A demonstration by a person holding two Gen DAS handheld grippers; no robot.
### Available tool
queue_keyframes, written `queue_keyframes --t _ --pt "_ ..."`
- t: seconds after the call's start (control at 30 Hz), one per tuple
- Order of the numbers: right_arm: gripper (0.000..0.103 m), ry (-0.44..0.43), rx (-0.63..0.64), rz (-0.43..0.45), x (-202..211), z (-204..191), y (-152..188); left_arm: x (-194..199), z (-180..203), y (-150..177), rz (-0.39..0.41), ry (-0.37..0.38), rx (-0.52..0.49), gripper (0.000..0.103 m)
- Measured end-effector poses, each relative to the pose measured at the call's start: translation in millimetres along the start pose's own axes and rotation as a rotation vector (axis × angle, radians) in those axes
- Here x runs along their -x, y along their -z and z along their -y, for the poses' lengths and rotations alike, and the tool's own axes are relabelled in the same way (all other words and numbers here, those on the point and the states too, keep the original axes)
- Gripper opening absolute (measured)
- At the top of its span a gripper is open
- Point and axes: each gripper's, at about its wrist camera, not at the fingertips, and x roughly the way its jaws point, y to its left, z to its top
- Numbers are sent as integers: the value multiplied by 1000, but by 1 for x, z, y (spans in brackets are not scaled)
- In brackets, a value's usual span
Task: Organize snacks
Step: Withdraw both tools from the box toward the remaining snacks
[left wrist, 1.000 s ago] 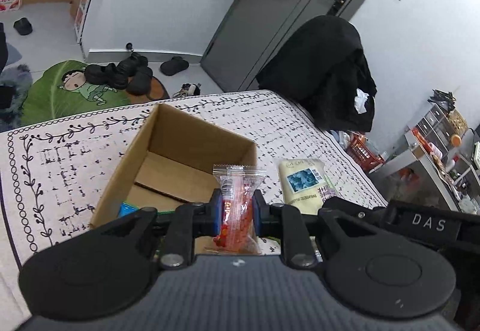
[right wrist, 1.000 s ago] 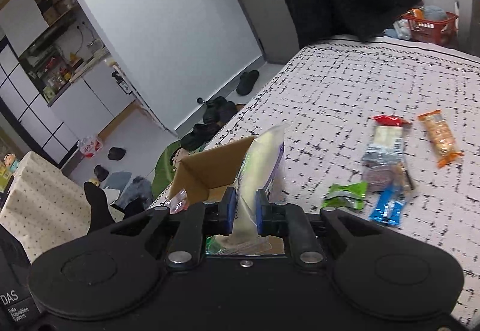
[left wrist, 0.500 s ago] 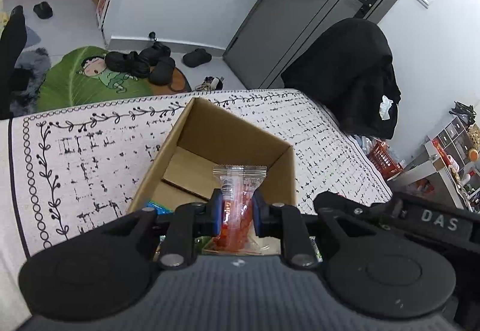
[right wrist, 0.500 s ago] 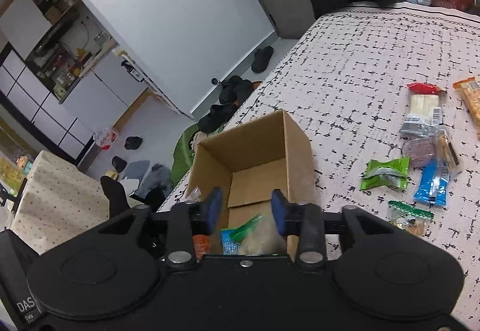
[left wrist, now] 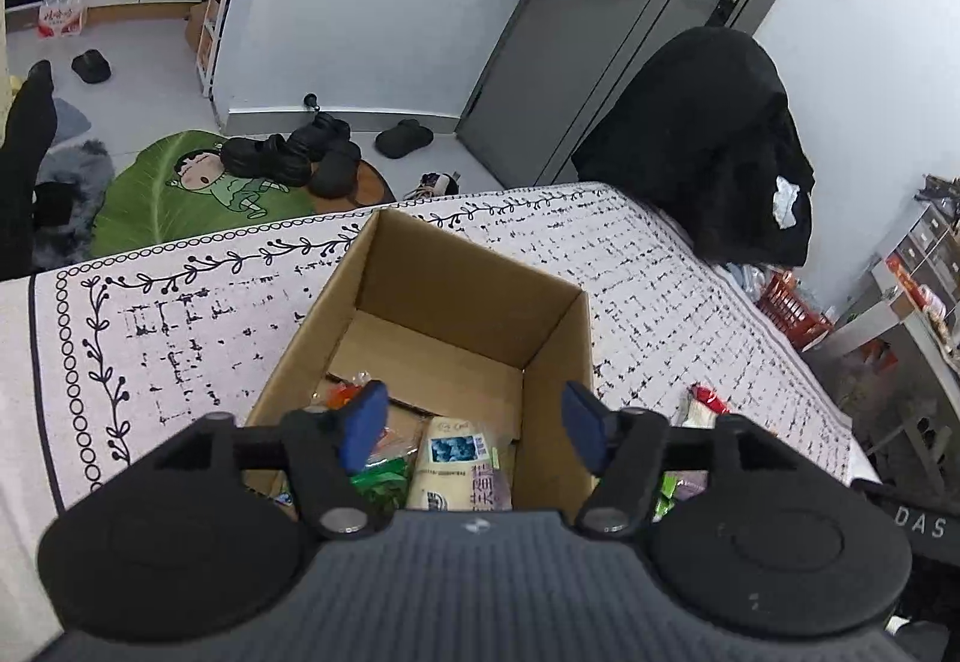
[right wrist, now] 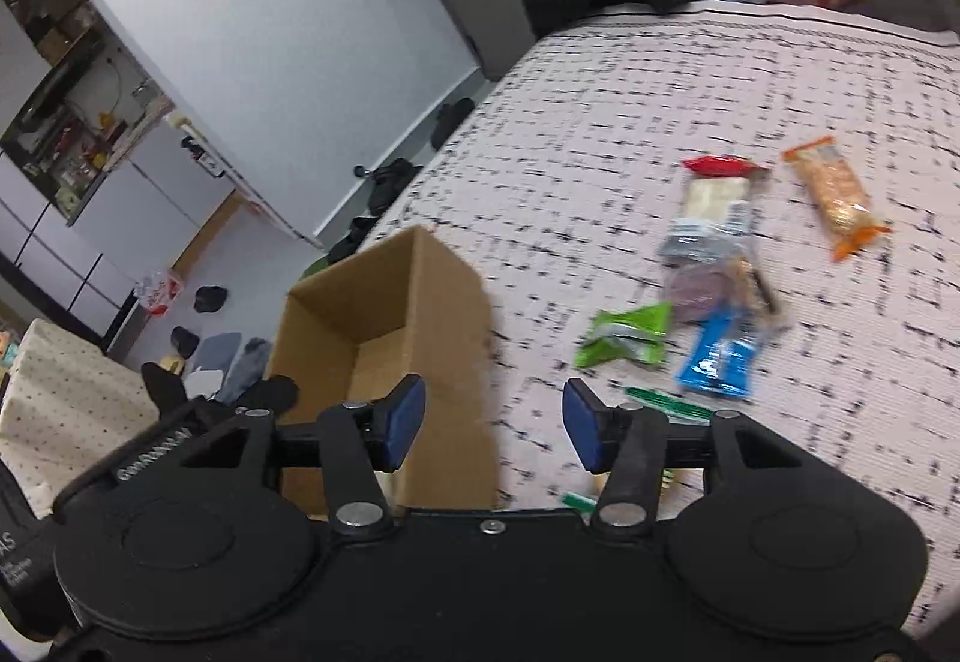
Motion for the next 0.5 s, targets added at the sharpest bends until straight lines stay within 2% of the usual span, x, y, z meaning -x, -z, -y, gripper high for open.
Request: queue_keyframes --t 0.1,0.2,0.33,0.43,0.5 --pt "53 11 -12 1 5 11 1 0 7 2 -15 1 -22 68" --pt "59 18 -18 7 12 21 1 3 16 4 -17 10 -41 71" --pt "60 17 -20 16 21 32 1 10 34 9 -8 32 -78 74" --pt "66 22 -29 27 30 42 -1 13 48 13 -15 58 -98 75" --pt "74 27 -31 39 36 49 -2 14 58 17 -26 93 -121 78"
